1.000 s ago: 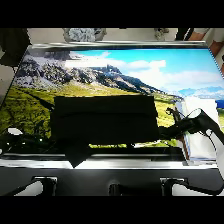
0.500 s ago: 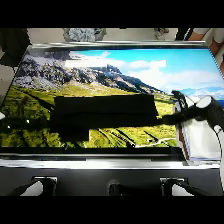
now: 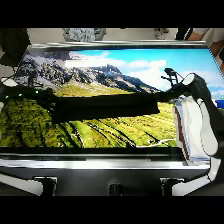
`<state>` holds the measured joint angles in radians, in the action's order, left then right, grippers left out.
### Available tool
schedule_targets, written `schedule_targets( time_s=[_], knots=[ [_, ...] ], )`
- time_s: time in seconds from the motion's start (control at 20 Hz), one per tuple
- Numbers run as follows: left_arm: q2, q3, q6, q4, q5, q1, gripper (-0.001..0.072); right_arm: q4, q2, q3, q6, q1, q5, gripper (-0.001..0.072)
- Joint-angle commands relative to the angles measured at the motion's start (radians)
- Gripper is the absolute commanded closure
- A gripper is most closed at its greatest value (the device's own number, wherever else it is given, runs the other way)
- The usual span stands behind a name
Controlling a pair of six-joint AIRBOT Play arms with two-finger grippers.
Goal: Fold the shirts.
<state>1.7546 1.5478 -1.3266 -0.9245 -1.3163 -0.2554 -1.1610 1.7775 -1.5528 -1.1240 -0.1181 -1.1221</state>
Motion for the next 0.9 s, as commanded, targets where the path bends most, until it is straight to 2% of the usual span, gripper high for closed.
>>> schedule_targets(
  time_s=[0.0,0.15,0.2,0.25,0.3,0.35,0.55,0.85],
  knots=[
    [0.180,0.117,-0.051,0.001,-0.060,0.006,0.0682,0.087,0.113,-0.048,0.008,0.005,0.015,0.0669],
    [0.203,0.117,-0.051,0.002,-0.060,-0.005,0.0678,0.139,0.124,-0.048,0.066,0.005,0.021,0.0658],
    [0.200,0.118,-0.051,0.007,-0.062,-0.005,0.0628,0.141,0.124,-0.048,0.066,0.005,0.016,0.0576],
    [0.196,0.121,-0.050,0.037,-0.067,-0.009,0.0398,0.156,0.118,-0.049,0.069,0.000,-0.003,0.0335],
    [0.188,0.125,-0.049,0.079,-0.074,-0.017,0.0195,0.182,0.106,-0.050,0.111,-0.014,-0.031,0.0050],
    [0.179,0.136,-0.034,0.126,-0.088,-0.029,0.0175,0.207,0.089,-0.050,0.146,-0.035,-0.058,0.0014],
    [0.098,0.150,0.039,0.255,-0.107,-0.058,0.0177,0.241,0.074,-0.047,0.106,-0.154,-0.159,0.0011],
    [-0.064,0.150,0.068,0.264,-0.108,-0.002,0.0177,0.357,0.178,-0.032,0.018,-0.108,-0.112,0.0009]
  ],
)
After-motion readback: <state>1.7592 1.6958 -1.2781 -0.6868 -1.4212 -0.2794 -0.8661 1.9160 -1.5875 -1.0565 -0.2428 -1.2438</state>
